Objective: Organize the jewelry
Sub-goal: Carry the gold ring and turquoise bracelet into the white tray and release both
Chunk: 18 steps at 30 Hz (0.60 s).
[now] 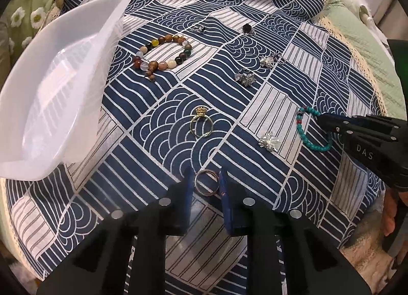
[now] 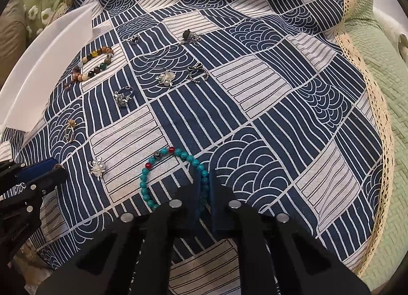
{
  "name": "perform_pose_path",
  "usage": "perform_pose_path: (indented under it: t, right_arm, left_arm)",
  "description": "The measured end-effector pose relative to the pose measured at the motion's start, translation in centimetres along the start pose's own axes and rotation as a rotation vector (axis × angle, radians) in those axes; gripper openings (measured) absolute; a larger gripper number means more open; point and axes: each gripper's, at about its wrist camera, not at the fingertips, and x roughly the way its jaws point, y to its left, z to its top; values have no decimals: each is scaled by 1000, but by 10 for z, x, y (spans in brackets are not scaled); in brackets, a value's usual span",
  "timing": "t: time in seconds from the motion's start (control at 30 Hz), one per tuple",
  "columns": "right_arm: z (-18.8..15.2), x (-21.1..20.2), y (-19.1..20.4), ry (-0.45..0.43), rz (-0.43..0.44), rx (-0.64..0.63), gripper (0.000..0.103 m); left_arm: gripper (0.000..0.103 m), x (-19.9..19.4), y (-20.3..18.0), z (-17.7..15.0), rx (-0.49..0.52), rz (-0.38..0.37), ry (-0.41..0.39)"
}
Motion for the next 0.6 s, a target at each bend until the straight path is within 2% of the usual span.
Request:
perform_pose_path:
  t: [0.23,0.4,0.53,0.6]
  right_arm:
    - [-1,-18,-8,-49,90,50,7]
    - [0,-40,-8,-111,167,65,7]
    - [12,-70,9,-180,207,31,7]
    - [20,-86,22,-213,221,-3,7]
  left_arm:
    - [19,-15,-4,0,10,-58,-28]
    - [19,-46,4,5,-15,-126,-113]
    - [19,-81,21,15,-22,-135,-200]
    - [19,-97,37,21,-40,-107,-237]
